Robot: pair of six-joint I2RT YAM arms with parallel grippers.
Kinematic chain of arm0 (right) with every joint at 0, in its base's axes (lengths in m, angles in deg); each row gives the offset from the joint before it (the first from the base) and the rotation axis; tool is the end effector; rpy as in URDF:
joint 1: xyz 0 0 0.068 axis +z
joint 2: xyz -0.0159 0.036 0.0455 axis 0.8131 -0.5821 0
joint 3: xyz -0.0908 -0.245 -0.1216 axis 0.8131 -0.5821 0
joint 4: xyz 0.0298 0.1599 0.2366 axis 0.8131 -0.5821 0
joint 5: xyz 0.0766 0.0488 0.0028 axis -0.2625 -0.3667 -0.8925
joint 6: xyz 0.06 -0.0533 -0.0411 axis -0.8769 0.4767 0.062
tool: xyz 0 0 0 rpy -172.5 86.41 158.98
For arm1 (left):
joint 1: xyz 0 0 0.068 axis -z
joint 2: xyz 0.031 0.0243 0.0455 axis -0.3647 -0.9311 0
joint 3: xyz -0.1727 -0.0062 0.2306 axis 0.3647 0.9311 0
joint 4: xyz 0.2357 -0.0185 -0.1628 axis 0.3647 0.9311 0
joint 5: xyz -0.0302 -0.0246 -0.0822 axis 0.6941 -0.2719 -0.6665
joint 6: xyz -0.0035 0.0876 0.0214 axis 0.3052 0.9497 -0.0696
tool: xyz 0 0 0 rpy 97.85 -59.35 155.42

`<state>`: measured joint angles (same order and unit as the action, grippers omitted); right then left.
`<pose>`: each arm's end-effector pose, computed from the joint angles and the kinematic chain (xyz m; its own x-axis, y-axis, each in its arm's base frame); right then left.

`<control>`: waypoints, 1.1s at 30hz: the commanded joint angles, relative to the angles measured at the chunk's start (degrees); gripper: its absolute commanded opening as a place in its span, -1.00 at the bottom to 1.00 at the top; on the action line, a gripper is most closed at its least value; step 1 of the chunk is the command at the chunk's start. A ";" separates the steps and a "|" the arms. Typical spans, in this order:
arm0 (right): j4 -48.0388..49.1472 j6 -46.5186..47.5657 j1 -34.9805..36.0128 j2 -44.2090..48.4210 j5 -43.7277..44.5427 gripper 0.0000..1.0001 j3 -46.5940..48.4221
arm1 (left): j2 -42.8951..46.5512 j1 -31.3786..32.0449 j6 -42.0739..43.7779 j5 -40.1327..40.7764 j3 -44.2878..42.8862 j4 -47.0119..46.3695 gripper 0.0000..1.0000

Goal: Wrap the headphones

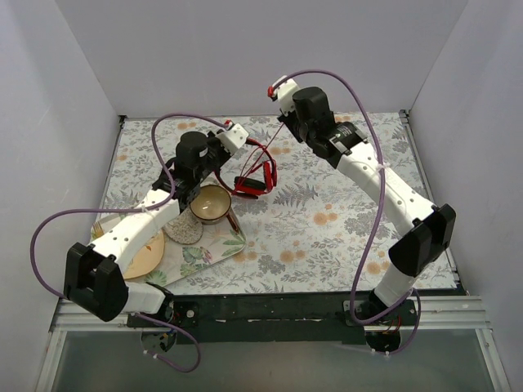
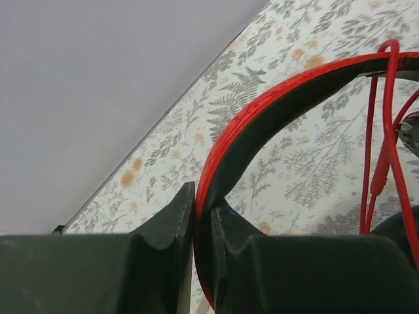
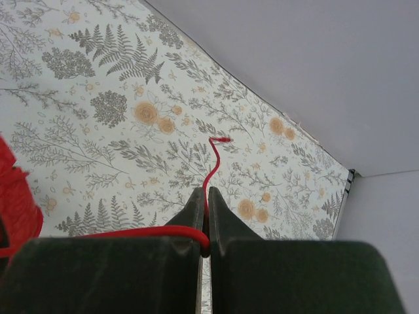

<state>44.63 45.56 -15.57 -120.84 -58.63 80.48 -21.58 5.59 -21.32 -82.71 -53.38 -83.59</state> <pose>0.3682 0.2552 0.4205 -0.1855 -0.5412 -0.8202 -0.3716 0.8113 -0.4514 0.3432 -0.1717 0.3234 -0.2783 0.0702 -0.9579 0.4077 0.9117 -0.0517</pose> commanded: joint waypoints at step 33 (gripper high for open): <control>20.59 -7.66 -18.00 2.18 -44.35 -0.97 -17.91 | 4.83 2.99 -29.46 -31.64 -25.06 33.01 -1.00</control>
<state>51.25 41.25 -30.24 -120.89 -96.07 67.54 -20.60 8.21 -43.75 -102.86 -70.43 -54.15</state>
